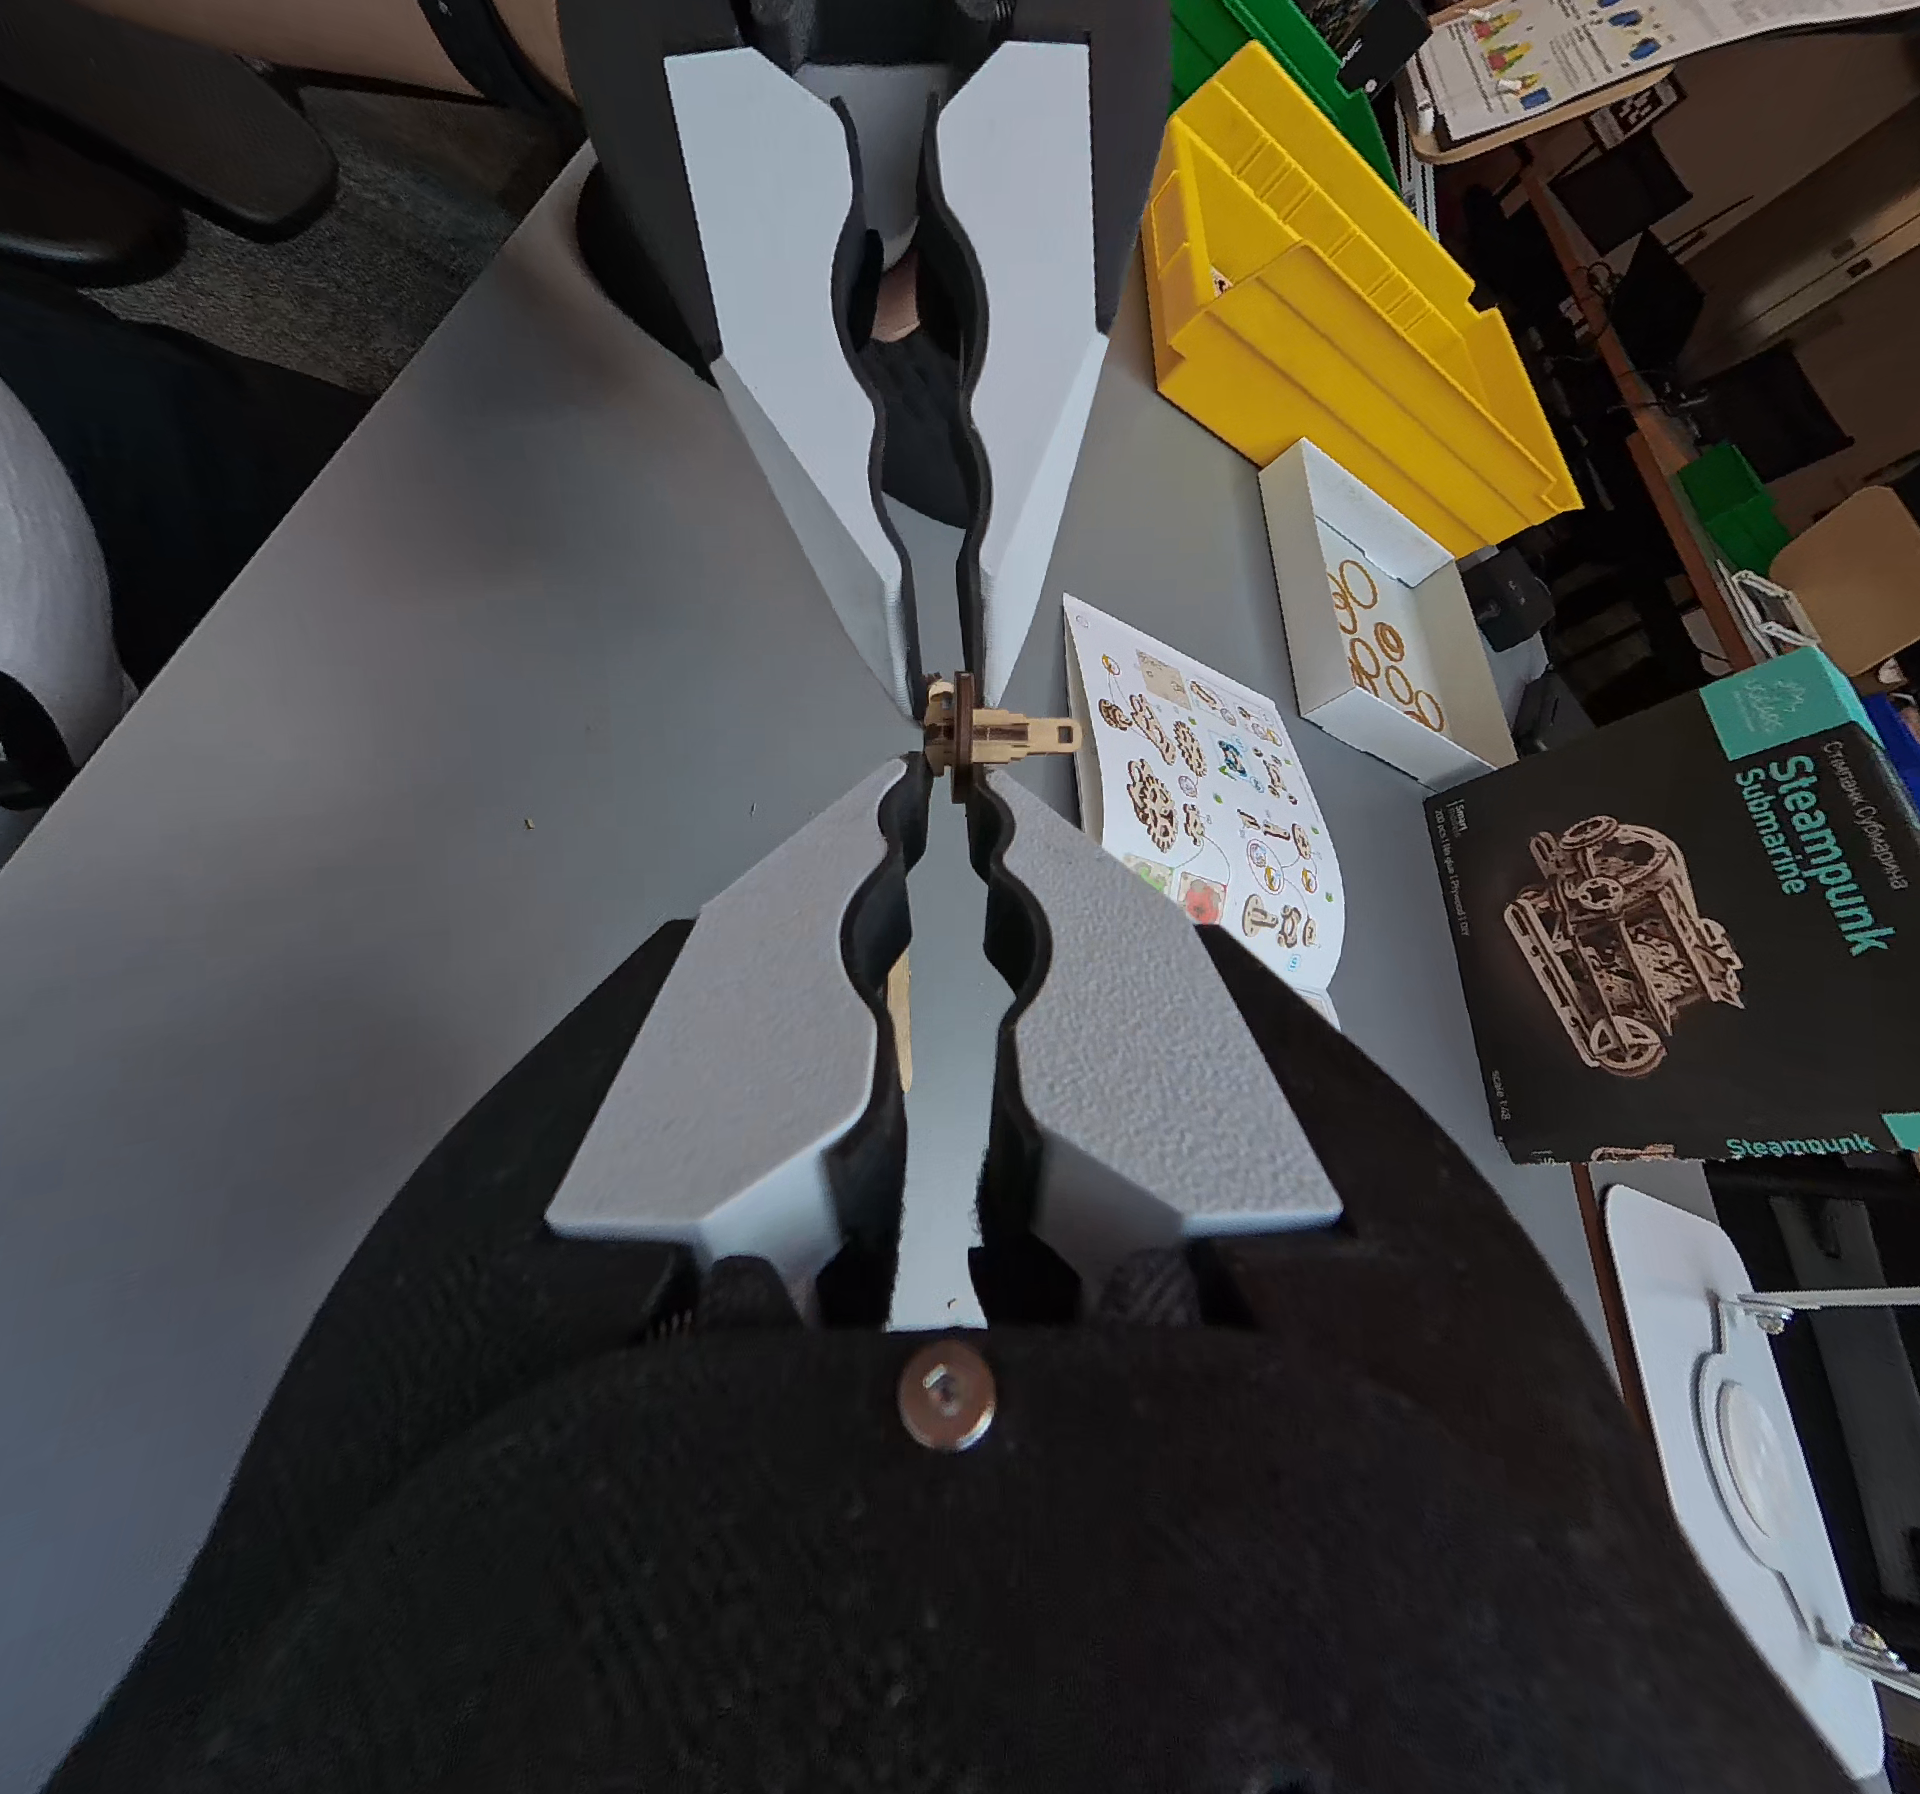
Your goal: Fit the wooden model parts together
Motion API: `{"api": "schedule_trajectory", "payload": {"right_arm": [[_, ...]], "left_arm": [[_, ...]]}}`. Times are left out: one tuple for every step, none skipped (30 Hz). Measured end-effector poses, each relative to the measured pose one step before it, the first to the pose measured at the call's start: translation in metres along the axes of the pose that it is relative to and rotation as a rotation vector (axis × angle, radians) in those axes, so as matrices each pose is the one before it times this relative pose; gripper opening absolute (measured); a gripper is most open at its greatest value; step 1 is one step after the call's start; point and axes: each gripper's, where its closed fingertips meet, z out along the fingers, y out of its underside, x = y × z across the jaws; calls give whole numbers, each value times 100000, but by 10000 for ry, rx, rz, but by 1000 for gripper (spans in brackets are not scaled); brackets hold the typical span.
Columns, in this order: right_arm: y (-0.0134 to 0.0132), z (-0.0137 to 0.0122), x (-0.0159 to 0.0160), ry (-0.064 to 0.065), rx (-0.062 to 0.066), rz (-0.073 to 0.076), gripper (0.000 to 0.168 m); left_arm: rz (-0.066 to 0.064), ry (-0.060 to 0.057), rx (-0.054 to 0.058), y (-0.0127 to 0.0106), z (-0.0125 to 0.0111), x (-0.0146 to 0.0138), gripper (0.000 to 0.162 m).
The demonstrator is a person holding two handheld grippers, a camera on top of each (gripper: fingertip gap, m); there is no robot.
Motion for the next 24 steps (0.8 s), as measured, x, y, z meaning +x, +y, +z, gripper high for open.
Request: {"api": "schedule_trajectory", "payload": {"right_arm": [[143,89,-65,-46,-105,109,5],[47,34,7,-39,-29,175,5],[-30,9,12,-65,30,220,5],[-50,3,-76,-111,53,210,5],[-59,8,-20,-53,46,109,5],[-43,21,2,6,20,43,5],[5,31,36,20,1,46,5],[62,50,16,-7,-34,69,5],[19,44,109,55,23,80,5],[49,46,47,-13,14,118,6],[67,41,-21,-66,1,123,6],[-1,36,45,-10,50,90,6],[48,53,-33,-46,2,63,6],[10,64,33,20,-4,39,6],[64,43,40,15,-41,33,6],[105,47,-64,-57,-54,18,6],[84,59,-11,6,-26,-28,6],[19,30,50,51,-3,-49,6],[-28,3,85,62,3,-23,6],[-184,-73,116,98,69,-15,6],[-248,-110,62,57,104,-14,5],[-199,-68,-28,-25,81,20,5],[-137,-17,-42,-32,50,45,5],[-57,36,-25,12,21,19,6]], "left_arm": [[40,-20,-69,72,76,18,7],[-50,-16,-12,30,31,-18,7],[-130,17,46,-33,-24,-22,7],[-155,77,68,-31,-61,28,7],[-164,74,63,-16,-50,17,7],[-143,33,45,-4,-34,-21,6],[-103,-11,21,32,-4,-30,6],[-39,-46,-2,67,29,-22,6],[16,-101,4,44,38,-75,6],[2,-84,-4,51,30,-33,5],[-9,-38,-26,66,29,13,5],[0,-43,-10,45,8,-18,5],[1,-13,-17,63,7,5,5],[2,-22,-24,60,7,9,3],[31,-44,-27,67,38,-9,3],[50,13,-53,93,49,48,3],[35,0,-35,61,48,-1,4],[46,-37,27,-1,15,-78,4],[2,-58,79,-73,-27,-119,4],[-85,-61,131,-173,-102,-140,4],[-109,22,165,-230,-156,-89,4],[-88,98,127,-191,-152,-27,4],[25,89,62,-88,-119,12,5],[83,39,26,-34,-79,-2,5]]}}
